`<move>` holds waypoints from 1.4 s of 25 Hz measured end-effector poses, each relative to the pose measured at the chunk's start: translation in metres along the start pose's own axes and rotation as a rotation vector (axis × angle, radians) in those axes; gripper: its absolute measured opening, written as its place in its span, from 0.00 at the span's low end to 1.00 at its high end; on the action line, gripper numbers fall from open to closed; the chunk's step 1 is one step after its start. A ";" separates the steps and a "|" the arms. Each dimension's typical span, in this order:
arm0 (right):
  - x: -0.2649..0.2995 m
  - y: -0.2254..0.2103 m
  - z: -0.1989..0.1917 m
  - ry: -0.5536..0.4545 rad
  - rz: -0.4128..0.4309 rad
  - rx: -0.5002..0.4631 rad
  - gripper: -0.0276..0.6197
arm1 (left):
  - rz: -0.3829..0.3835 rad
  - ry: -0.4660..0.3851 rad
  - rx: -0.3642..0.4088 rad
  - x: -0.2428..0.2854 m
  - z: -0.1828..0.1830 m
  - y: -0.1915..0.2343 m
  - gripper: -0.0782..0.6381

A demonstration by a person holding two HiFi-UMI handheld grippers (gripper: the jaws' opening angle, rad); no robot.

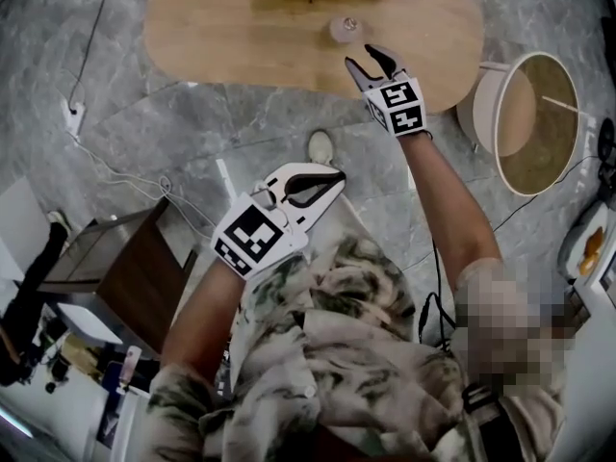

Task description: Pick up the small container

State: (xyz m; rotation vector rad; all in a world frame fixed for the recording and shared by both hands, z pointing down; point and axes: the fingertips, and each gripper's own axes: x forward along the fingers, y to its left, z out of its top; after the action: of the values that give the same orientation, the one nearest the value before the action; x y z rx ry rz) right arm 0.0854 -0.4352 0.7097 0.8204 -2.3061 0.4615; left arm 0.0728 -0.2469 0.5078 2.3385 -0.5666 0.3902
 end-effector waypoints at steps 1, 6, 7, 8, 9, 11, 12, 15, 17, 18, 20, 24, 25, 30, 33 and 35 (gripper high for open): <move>0.008 -0.005 -0.003 0.003 -0.001 -0.004 0.37 | 0.000 -0.001 -0.005 0.004 -0.001 0.004 0.14; 0.044 -0.029 -0.015 0.011 -0.025 -0.015 0.39 | 0.001 -0.009 -0.028 0.020 -0.006 0.019 0.14; 0.051 -0.035 -0.016 0.010 -0.034 -0.012 0.39 | 0.001 -0.007 -0.028 0.023 -0.007 0.021 0.14; 0.059 -0.040 -0.018 0.008 -0.042 -0.009 0.40 | 0.000 -0.004 -0.029 0.026 -0.009 0.024 0.14; 0.066 -0.044 -0.019 0.005 -0.050 -0.008 0.41 | 0.000 -0.002 -0.030 0.029 -0.010 0.028 0.14; 0.080 -0.050 -0.022 0.001 -0.057 -0.008 0.41 | -0.001 -0.002 -0.037 0.033 -0.014 0.034 0.14; 0.086 -0.052 -0.023 -0.002 -0.059 -0.008 0.41 | -0.001 -0.003 -0.040 0.034 -0.015 0.037 0.14; 0.098 -0.055 -0.024 -0.009 -0.061 -0.011 0.41 | 0.004 -0.008 -0.052 0.035 -0.018 0.044 0.14; 0.105 -0.056 -0.025 -0.009 -0.062 -0.016 0.41 | 0.008 -0.011 -0.061 0.035 -0.020 0.049 0.14; 0.108 -0.056 -0.026 -0.009 -0.064 -0.018 0.40 | 0.010 -0.012 -0.066 0.034 -0.021 0.050 0.14; 0.112 -0.058 -0.026 -0.017 -0.072 -0.019 0.39 | 0.014 -0.015 -0.074 0.034 -0.024 0.052 0.14; 0.116 -0.059 -0.024 -0.039 -0.085 -0.020 0.38 | 0.021 -0.020 -0.094 0.032 -0.029 0.056 0.14; 0.117 -0.059 -0.023 -0.044 -0.088 -0.022 0.37 | 0.022 -0.020 -0.099 0.031 -0.031 0.057 0.14; 0.117 -0.057 -0.017 -0.066 -0.098 -0.036 0.33 | 0.026 -0.022 -0.105 0.027 -0.035 0.059 0.14; 0.117 -0.057 -0.016 -0.061 -0.097 -0.024 0.30 | 0.028 -0.021 -0.102 0.025 -0.037 0.060 0.14; 0.118 -0.057 -0.017 -0.045 -0.098 -0.015 0.29 | 0.027 -0.018 -0.101 0.022 -0.039 0.060 0.14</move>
State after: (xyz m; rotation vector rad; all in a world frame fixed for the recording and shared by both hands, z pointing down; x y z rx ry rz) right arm 0.0593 -0.5204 0.8073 0.9410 -2.2953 0.3855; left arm 0.0578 -0.2668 0.5781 2.2416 -0.6136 0.3452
